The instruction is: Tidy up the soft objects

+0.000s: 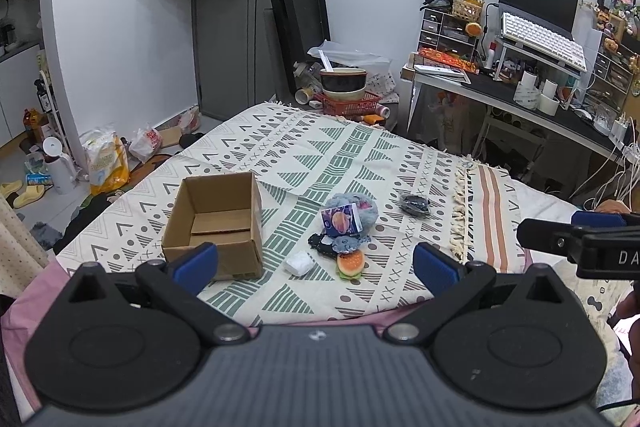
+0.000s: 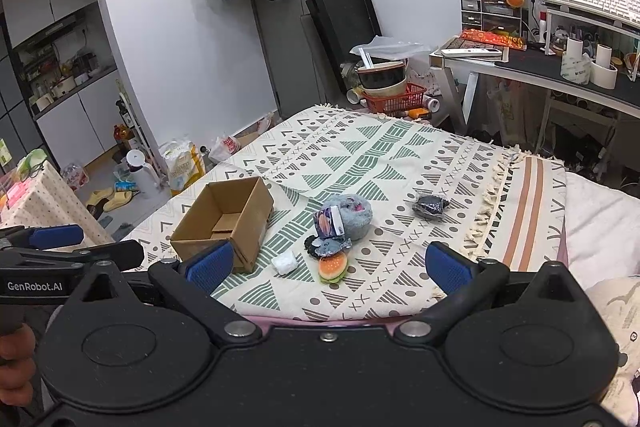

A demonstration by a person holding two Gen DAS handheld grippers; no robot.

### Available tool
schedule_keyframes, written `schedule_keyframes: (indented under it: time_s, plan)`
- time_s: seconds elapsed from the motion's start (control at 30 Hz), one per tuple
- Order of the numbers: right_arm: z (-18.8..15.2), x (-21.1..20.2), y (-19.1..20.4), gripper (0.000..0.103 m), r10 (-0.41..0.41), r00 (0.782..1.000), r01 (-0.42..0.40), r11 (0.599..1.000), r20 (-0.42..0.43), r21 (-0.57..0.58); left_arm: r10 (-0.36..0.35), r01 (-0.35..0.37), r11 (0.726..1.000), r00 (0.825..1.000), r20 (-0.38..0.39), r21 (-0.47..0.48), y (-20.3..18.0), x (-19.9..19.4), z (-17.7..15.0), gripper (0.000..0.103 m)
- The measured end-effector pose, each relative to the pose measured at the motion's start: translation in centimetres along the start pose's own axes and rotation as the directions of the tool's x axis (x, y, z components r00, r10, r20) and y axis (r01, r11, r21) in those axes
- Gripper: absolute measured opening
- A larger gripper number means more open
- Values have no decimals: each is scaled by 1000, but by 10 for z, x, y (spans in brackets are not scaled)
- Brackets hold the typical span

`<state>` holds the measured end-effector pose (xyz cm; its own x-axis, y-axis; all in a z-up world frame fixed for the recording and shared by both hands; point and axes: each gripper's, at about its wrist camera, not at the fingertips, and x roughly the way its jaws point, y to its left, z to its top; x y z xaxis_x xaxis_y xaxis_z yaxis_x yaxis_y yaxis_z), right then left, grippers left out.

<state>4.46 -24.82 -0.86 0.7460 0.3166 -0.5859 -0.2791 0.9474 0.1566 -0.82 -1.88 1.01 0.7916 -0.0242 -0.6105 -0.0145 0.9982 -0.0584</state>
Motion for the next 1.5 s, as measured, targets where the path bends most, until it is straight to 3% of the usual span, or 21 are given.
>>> schedule_keyframes:
  time_s: [1.07, 1.5]
  plan:
    - [-3, 5, 1, 103, -3, 1000, 3, 1000, -18, 0, -1, 1, 1000, 1000, -3, -11, -9, 9, -8, 103]
    - [-5, 31, -3, 103, -5, 998, 5, 1000, -57, 2, -20, 20, 999, 1000, -2, -47, 4, 28, -8, 103]
